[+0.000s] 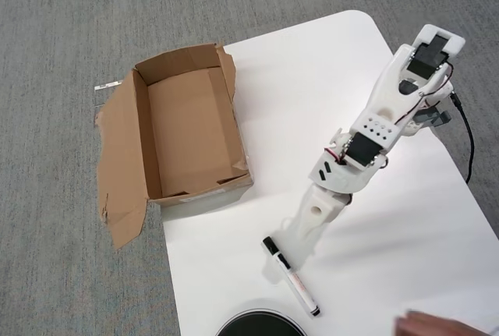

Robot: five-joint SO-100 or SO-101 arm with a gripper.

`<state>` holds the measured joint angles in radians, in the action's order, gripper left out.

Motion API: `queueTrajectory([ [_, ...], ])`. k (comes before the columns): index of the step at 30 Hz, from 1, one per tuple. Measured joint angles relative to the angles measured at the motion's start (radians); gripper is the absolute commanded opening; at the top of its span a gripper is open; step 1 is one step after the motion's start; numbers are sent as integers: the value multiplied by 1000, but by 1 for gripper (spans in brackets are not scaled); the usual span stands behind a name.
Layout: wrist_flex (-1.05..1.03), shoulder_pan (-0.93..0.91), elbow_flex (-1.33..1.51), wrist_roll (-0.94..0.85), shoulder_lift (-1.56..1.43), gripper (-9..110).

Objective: Grasp a pen and put it in the box.

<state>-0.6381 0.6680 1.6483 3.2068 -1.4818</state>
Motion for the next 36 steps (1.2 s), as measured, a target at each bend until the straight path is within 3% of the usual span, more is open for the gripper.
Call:
queueTrajectory([
  [36, 0, -9, 3, 0, 137, 24],
])
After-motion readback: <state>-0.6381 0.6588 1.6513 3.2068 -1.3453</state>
